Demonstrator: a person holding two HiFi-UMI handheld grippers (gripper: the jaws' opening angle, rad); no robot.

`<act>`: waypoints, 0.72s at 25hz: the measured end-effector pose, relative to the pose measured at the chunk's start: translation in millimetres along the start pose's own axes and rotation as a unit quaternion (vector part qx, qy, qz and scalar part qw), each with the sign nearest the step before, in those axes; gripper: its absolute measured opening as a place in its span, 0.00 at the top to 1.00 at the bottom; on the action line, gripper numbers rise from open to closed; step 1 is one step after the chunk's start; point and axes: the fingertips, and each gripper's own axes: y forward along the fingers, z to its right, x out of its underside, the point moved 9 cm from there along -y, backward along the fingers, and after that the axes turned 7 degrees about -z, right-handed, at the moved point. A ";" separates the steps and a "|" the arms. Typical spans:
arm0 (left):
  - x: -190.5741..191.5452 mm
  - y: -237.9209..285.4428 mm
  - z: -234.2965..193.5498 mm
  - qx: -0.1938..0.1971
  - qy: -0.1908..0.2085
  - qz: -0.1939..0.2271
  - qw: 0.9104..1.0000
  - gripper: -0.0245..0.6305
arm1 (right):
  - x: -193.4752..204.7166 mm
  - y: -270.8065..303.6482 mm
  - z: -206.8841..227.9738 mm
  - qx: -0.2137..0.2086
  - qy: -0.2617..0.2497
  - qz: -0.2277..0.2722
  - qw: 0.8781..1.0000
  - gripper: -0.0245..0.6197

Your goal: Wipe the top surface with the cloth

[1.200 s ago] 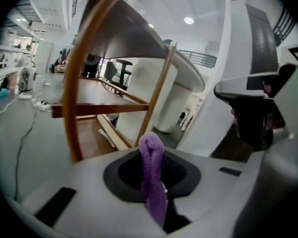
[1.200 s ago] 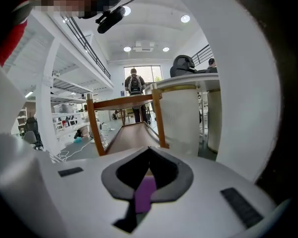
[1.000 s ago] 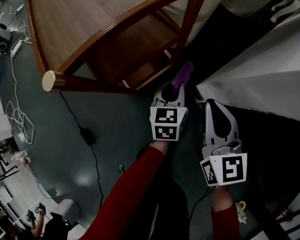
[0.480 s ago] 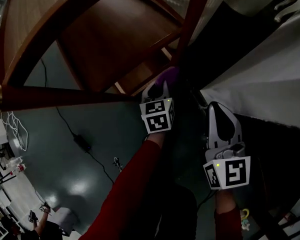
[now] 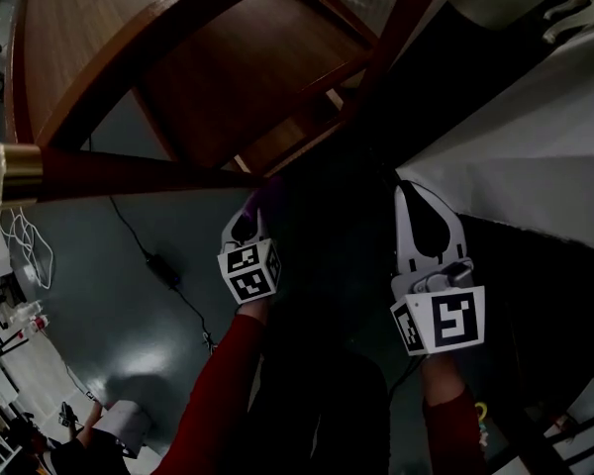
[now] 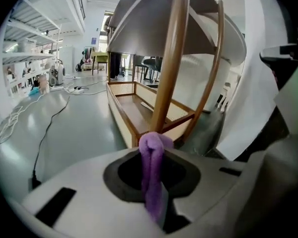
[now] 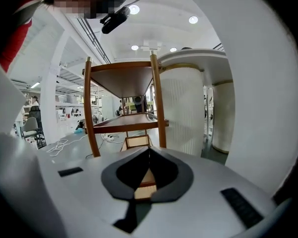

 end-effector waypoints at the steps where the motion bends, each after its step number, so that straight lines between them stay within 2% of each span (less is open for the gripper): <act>1: 0.4 -2.5 -2.8 -0.002 0.002 0.001 1.000 0.88 | -0.1 0.7 -1.7 -0.002 -0.001 0.000 1.000 0.94; 7: -3.2 -13.9 -0.5 0.001 -0.009 0.001 1.000 0.88 | 2.3 3.1 -9.8 -0.008 0.004 -0.008 1.000 0.94; 10: -18.8 -44.6 13.4 0.027 -0.006 0.003 1.000 0.88 | -4.4 -4.4 -17.0 -0.009 0.015 -0.019 1.000 0.94; 14: -75.8 -123.1 39.2 0.071 0.034 0.034 0.996 0.88 | -41.1 -23.3 -36.2 -0.016 0.025 -0.031 0.999 0.94; 18: -148.4 -202.2 66.0 0.104 0.095 0.116 0.983 0.88 | -92.0 -45.7 -49.3 -0.022 0.022 -0.025 0.999 0.94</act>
